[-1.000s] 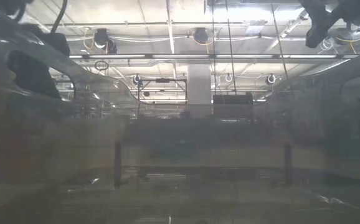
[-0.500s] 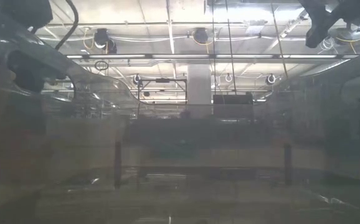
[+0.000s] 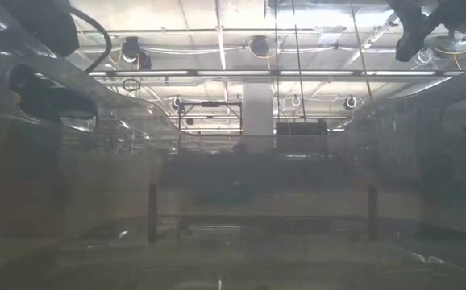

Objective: Sort & place blocks by color
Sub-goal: Put the top left brown block into the blue bin, then put the bottom left green block into the white bin

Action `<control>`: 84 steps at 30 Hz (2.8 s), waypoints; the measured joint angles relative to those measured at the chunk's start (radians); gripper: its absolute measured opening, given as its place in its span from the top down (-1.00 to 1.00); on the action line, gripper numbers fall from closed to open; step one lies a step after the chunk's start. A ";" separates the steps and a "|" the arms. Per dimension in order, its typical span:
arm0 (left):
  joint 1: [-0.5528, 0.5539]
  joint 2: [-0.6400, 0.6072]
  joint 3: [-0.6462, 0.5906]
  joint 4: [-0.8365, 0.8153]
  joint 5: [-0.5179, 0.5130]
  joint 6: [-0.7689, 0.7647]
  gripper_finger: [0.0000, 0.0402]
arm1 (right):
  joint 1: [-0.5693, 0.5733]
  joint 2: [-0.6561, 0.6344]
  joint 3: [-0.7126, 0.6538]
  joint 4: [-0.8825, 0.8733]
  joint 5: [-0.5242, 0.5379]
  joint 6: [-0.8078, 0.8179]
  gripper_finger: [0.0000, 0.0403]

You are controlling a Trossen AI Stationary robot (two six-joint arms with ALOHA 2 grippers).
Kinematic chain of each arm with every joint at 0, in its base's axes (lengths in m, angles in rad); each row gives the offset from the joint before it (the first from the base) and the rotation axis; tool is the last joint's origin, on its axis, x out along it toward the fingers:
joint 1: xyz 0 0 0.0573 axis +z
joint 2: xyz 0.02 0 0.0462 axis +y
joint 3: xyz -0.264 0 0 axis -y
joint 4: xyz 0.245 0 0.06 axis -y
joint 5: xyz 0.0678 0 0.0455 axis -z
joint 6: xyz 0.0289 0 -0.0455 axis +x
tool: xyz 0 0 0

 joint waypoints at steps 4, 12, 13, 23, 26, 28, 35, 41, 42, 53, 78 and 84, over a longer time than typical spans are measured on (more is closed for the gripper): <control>0.011 -0.009 0.000 0.017 0.008 0.000 0.34 | 0.000 0.000 0.000 0.000 0.000 0.000 -0.20; 0.080 -0.009 0.000 0.200 0.002 0.021 0.34 | 0.000 0.000 0.000 0.000 0.000 0.000 -0.20; 0.096 -0.009 0.000 0.247 0.000 0.042 0.34 | 0.000 0.000 0.000 0.000 0.000 0.000 -0.20; 0.254 -0.009 0.000 0.832 -0.001 0.403 0.34 | 0.000 0.000 0.000 0.000 0.000 0.000 -0.20; 0.291 -0.009 0.000 0.947 -0.009 0.485 0.34 | 0.000 0.000 0.000 0.000 0.000 0.000 -0.20; 0.313 -0.009 0.000 0.995 -0.036 0.544 0.34 | 0.000 0.000 0.000 0.000 0.000 0.000 -0.20; 0.406 -0.009 0.000 1.063 -0.072 0.718 0.34 | 0.000 0.000 0.000 0.000 0.000 0.000 -0.20; 0.488 0.066 0.009 1.067 -0.030 0.657 0.34 | 0.000 0.000 0.000 0.000 0.000 0.000 -0.20; 0.501 0.093 0.015 1.076 -0.026 0.656 0.34 | 0.000 0.000 0.000 0.000 0.000 0.000 -0.20; 0.606 0.352 0.185 1.159 0.001 0.725 0.30 | 0.000 0.000 0.000 0.000 0.000 0.000 -0.20; 0.654 0.495 0.244 1.088 0.000 0.677 -0.02 | 0.000 0.000 0.000 0.000 0.000 0.000 -0.20; 0.639 0.465 0.243 1.108 0.045 0.731 -0.06 | 0.000 0.000 0.000 0.000 0.000 0.000 -0.20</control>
